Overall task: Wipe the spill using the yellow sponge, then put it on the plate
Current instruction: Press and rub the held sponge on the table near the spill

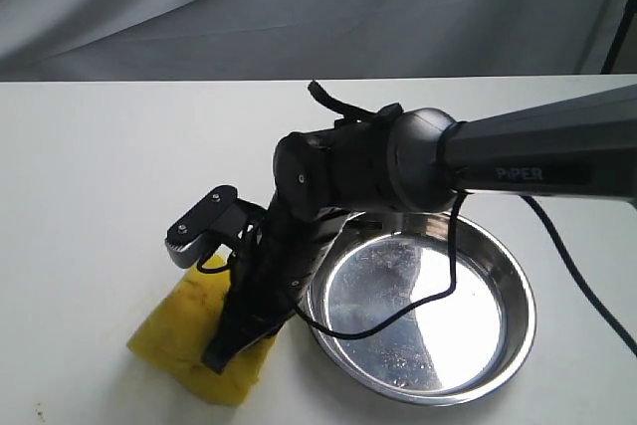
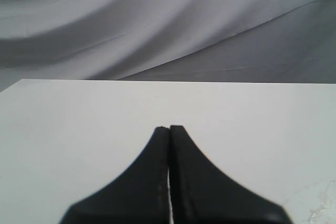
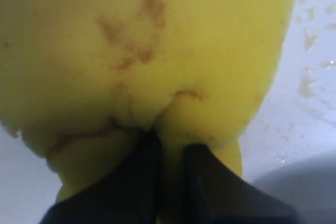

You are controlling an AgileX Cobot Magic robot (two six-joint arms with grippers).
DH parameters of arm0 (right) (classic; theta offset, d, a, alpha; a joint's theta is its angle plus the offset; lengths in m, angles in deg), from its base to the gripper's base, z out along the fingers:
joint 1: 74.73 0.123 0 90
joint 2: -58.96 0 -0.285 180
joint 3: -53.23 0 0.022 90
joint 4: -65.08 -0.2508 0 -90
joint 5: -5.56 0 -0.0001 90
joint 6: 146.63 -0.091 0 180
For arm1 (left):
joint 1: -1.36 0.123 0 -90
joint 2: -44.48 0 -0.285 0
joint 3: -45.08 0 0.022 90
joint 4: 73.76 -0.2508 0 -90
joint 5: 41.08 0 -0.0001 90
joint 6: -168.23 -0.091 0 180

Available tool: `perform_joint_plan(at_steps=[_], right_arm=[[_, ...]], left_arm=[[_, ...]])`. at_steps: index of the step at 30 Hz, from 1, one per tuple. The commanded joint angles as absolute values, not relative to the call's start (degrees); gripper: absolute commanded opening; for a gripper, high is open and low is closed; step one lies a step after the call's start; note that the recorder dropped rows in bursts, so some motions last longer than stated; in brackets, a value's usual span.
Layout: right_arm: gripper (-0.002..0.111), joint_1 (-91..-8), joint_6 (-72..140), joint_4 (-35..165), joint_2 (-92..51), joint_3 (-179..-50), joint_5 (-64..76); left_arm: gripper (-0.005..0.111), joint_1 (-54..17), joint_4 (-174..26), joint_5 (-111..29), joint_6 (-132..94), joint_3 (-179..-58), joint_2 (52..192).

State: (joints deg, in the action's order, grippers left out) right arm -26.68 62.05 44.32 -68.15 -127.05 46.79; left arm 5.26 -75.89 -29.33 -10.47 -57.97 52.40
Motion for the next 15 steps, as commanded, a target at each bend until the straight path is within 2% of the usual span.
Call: perform_joint_plan(at_steps=[1, 5, 15], right_arm=[[0.000, -26.7, 65.3, 45.3, -68.9, -126.3, 55.9], [0.000, -25.3, 67.7, 43.4, -68.9, -126.3, 56.1], [0.000, -15.1, 68.1, 44.2, -69.0, -126.3, 53.8]], left_arm=[[0.000, 5.4, -75.9, -29.5, -10.4, -57.7, 52.3], [0.000, 5.4, -75.9, -29.5, -10.4, -57.7, 52.3], [0.000, 5.4, -75.9, -29.5, -10.4, -57.7, 52.3]])
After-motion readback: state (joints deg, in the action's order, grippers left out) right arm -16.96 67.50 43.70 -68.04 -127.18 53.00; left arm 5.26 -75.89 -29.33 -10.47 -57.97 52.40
